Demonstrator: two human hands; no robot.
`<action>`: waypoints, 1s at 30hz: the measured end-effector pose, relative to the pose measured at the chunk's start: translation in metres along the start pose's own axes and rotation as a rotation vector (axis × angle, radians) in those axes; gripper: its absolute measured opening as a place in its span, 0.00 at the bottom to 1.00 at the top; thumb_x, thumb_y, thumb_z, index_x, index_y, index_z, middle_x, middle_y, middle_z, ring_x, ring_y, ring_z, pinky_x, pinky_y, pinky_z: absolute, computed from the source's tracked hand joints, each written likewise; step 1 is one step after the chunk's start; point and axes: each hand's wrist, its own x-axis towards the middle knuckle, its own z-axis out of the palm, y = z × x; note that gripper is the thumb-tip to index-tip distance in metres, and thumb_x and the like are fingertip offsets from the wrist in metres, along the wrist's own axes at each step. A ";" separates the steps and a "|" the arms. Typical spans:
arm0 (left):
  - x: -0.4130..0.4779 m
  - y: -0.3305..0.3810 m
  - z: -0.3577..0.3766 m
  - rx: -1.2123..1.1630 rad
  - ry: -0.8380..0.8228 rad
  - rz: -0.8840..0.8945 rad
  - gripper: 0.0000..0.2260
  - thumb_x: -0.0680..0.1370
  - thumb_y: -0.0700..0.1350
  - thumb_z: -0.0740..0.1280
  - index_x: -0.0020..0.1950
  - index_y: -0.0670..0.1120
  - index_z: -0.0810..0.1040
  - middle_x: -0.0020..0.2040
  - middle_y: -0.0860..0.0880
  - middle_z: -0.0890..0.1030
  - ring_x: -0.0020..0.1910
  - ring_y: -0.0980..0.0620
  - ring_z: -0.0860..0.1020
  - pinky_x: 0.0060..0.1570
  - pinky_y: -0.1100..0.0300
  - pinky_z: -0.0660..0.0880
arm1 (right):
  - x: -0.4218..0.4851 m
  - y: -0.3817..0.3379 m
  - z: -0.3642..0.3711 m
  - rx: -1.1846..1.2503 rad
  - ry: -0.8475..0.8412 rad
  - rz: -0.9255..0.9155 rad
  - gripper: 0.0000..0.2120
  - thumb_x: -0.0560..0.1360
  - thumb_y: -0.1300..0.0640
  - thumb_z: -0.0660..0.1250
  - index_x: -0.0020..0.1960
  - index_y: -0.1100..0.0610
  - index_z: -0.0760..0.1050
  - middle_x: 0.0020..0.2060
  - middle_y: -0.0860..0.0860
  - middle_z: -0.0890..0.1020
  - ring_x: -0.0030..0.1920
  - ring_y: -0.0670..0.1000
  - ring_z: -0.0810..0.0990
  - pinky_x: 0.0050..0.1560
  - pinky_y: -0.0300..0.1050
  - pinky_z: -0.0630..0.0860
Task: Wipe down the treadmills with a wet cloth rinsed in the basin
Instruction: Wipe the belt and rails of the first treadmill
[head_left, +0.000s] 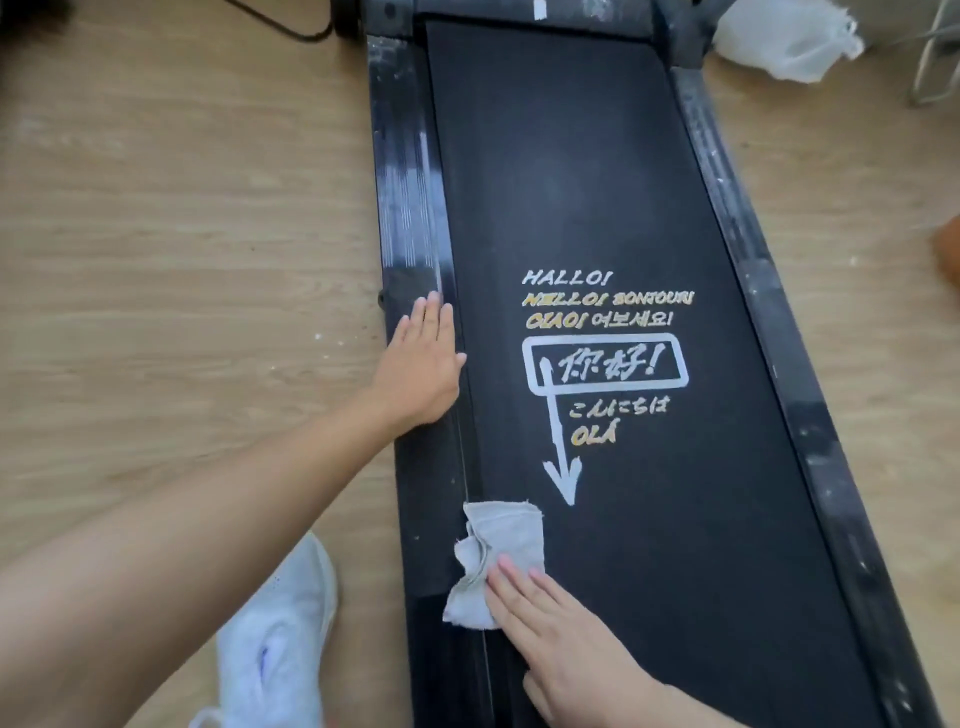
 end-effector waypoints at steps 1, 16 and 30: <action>-0.018 -0.001 0.001 0.022 -0.050 0.016 0.29 0.88 0.50 0.48 0.84 0.38 0.41 0.84 0.38 0.39 0.84 0.41 0.41 0.82 0.47 0.45 | -0.013 -0.009 0.004 -0.007 -0.051 -0.016 0.41 0.63 0.55 0.56 0.76 0.59 0.75 0.79 0.56 0.70 0.81 0.56 0.64 0.76 0.53 0.62; -0.205 0.020 0.040 -0.019 -0.267 0.092 0.58 0.74 0.61 0.75 0.83 0.39 0.38 0.84 0.41 0.36 0.83 0.44 0.37 0.82 0.47 0.46 | 0.140 0.062 -0.067 0.230 0.227 0.254 0.37 0.78 0.65 0.56 0.85 0.64 0.46 0.85 0.59 0.47 0.86 0.58 0.45 0.83 0.56 0.50; -0.267 0.068 -0.001 0.175 -0.453 0.158 0.47 0.81 0.58 0.69 0.84 0.37 0.41 0.85 0.40 0.40 0.84 0.44 0.40 0.82 0.50 0.50 | -0.038 -0.061 0.033 0.144 0.009 0.145 0.35 0.77 0.60 0.44 0.83 0.70 0.50 0.83 0.67 0.52 0.84 0.66 0.52 0.81 0.61 0.60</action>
